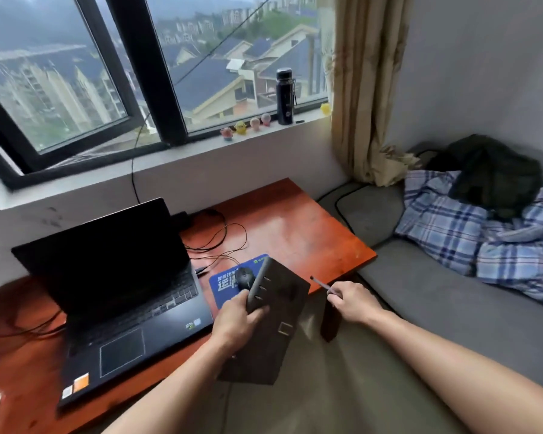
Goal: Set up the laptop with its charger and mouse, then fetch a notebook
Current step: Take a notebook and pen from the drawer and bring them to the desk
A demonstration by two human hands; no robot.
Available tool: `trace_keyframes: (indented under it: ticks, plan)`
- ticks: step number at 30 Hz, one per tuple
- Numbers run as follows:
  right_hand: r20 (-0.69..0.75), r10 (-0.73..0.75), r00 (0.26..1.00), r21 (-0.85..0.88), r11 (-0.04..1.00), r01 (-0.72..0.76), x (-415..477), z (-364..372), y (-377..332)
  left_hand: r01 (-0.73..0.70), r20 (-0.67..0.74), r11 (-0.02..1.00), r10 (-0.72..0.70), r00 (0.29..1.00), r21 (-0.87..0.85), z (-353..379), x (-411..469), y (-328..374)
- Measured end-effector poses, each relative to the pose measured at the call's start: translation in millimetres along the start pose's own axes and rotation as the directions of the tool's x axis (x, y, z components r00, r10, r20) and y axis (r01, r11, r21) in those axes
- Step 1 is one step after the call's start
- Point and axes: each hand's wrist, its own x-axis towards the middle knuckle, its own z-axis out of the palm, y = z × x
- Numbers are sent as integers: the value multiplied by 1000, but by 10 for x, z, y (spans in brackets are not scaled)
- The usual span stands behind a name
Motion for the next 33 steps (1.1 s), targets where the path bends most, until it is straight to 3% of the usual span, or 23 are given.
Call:
trace_keyframes:
  ticks: [6,11,16,21,25,30,33]
  plan:
    - [41,68,997,94,993,-72,871,-114,162,20,45,997,-16,999,-73,188,1009,110]
    - [49,145,988,269,951,-153,1410,-163,234,110,158,941,-62,985,-320,302,1660,136]
    - [100,230,968,434,865,-250,2144,-252,274,298,242,751,-188,952,-590,501,2378,225]
    - [301,249,921,604,697,-386,2578,-205,347,485,384,567,-296,874,-666,785,2809,250]
    - [427,227,876,535,718,-446,2859,-177,433,590,469,466,-357,808,-660,1063,2961,200]
    - [479,171,861,532,724,-439,3245,-98,603,642,363,548,-537,761,-535,1434,2930,109]
    - [476,103,873,545,745,-385,3450,-81,618,618,248,693,-567,785,-372,1518,2889,101]
